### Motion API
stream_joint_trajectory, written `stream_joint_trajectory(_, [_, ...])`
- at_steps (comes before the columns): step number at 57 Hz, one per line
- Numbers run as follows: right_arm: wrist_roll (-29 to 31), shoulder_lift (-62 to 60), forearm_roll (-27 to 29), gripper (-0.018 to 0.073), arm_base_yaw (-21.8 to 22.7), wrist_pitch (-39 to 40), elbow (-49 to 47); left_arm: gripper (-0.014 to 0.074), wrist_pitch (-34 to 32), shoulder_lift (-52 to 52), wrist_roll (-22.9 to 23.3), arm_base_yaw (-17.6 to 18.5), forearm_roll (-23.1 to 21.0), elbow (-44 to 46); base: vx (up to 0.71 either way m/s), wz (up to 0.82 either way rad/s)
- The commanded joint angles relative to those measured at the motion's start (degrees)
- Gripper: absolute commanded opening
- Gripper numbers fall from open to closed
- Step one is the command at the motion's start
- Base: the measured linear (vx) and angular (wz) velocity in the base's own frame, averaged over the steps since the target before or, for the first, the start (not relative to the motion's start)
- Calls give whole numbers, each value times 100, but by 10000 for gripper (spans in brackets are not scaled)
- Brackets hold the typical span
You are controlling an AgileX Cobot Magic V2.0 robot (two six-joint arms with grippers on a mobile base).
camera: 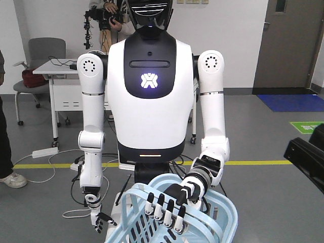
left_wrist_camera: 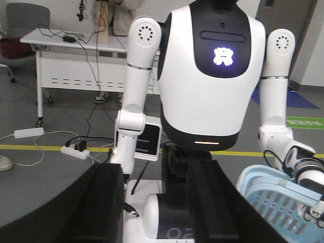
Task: Pick snacks and fruit into basket
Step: 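Open the left gripper to release the box and withdraw it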
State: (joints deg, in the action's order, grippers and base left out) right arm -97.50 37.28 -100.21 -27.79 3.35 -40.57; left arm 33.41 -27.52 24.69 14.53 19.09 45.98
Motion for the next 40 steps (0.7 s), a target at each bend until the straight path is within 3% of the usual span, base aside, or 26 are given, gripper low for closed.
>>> stream_joint_trajectory(1, [-58, -137, -148, 329, 26, -189, -61, 408, -130, 191, 67, -19, 246, 190, 0, 0])
stream_joint_trajectory(10, [-101, -144, -148, 329, 26, -335, -61, 408, 191, 405, 67, -19, 239, 190, 0, 0])
stream_joint_trajectory(40, [-98, -144, -172, 329, 26, -431, -61, 408, 191, 422, 13, -19, 234, 190, 0, 0])
